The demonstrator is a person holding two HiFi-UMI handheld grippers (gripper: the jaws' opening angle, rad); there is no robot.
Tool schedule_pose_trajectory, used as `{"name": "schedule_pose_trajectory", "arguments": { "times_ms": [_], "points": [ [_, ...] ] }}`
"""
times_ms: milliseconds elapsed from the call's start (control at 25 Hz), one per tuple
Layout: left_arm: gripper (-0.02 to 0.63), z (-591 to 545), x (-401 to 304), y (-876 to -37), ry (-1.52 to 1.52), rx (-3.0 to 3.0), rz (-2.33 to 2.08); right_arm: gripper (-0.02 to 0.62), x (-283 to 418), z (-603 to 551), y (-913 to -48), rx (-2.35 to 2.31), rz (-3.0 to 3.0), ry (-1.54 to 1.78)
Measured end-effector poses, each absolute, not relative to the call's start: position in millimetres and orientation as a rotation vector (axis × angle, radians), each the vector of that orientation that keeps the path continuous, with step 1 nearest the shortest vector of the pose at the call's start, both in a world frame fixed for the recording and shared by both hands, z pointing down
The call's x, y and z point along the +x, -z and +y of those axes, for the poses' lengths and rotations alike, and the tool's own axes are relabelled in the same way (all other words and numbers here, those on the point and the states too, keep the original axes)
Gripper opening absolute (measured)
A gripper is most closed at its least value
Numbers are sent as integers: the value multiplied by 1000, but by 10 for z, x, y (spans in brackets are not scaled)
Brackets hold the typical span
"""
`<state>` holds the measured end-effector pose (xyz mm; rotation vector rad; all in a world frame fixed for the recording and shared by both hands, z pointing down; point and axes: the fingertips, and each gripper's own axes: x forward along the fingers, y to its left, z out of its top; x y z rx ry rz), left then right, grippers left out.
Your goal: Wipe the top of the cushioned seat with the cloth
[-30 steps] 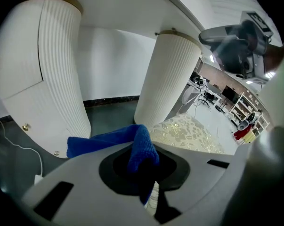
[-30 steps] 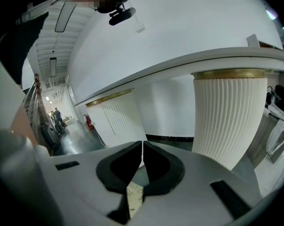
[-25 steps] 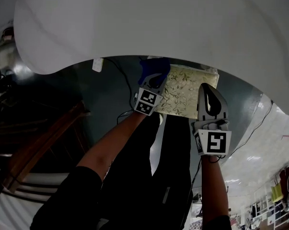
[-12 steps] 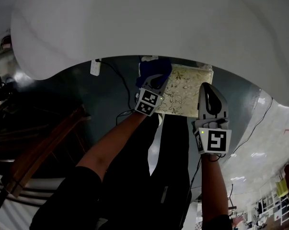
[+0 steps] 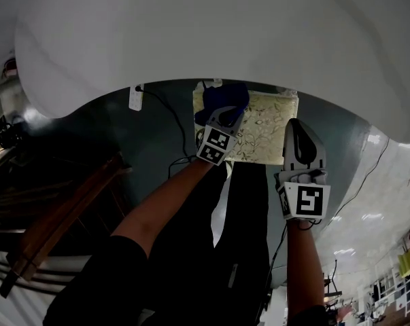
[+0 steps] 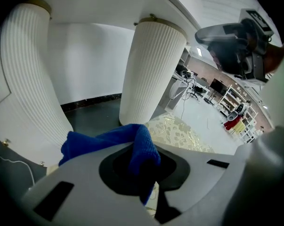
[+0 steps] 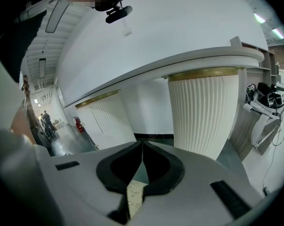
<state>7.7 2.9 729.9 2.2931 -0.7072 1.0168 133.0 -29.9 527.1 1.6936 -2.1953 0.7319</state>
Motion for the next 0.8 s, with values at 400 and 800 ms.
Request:
{"name": "schedule_pose_trajectory", "arguments": {
  "times_ms": [400, 800],
  "points": [
    [40, 70, 236, -7305, -1017, 2301, -687, 38, 1547, -174, -5375, 1716, -2132, -788],
    [40, 147, 451, -7322, -1000, 2296, -655, 38, 1714, -82, -5432, 1804, -2112, -815]
  ]
}}
